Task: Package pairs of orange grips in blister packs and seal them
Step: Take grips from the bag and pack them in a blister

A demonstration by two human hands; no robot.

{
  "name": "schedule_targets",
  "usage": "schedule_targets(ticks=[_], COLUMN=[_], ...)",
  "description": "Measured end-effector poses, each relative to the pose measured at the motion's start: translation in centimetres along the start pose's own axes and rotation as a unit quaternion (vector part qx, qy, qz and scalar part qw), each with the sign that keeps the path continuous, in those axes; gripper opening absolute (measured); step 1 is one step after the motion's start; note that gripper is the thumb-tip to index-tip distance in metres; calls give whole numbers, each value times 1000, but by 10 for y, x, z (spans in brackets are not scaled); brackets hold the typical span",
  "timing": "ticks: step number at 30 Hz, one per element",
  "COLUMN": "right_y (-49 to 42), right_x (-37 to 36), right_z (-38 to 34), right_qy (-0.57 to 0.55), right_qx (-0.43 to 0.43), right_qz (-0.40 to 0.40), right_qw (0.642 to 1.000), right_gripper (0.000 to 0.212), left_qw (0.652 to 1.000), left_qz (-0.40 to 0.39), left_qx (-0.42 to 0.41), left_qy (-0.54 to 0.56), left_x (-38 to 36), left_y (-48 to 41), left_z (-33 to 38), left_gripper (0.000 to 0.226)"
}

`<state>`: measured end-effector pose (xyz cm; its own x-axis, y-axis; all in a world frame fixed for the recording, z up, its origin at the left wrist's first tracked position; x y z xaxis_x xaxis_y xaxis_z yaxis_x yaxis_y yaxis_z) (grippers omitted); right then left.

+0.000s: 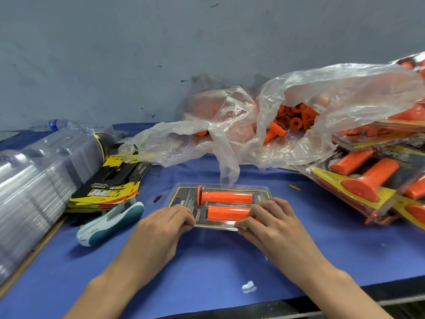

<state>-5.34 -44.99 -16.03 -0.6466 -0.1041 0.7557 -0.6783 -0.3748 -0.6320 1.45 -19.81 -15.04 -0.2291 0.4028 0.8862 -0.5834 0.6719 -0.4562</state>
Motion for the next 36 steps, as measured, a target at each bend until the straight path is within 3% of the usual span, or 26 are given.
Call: schedule_targets(ticks=[4,11,14,18,24,29,36], right_y=[2,1,6,21,30,27,19], right_x=[1,-4,-2,6,10,13,19], right_z=[1,-4,5,28,34,36,36], right_qy=[17,10,-39,-62,-53,-80,-112], right_qx=[-12,-5,-5,-59,-32,-6,-7], right_qz=[23,21,9,-25,-44,-52,-63], right_qw=[1000,1000,999,996,997,995,992], right_gripper=[27,25,20,43,8,19,23], left_qw=[1000,992,992,994,997,998,998], left_qz=[7,40,52,51,42,41,47], left_qx=[7,-77,-74,-60,-48,-41,-29], left_qy=[-25,-88,-88,-74,-47,-27,-17], left_x=[-3,-25,-26,-24,-22,-18,-15], left_y=[0,-16,-21,-21,-21,-22,-24], left_z=[-2,39,43,39,39,41,39], left_gripper=[9,11,5,16,17,24,18])
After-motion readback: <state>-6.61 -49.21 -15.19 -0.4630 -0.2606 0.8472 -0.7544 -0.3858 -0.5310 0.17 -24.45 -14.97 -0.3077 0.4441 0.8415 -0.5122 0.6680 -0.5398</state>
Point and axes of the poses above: each hand's wrist, its own y-axis away from the middle knuckle, its own x-axis out of the back of the hand, z = x × y, the point moved 1 cm from there along -y, towards the middle knuckle, and after that the axes turned 5 degrees about -z, right-handed, at the moved point
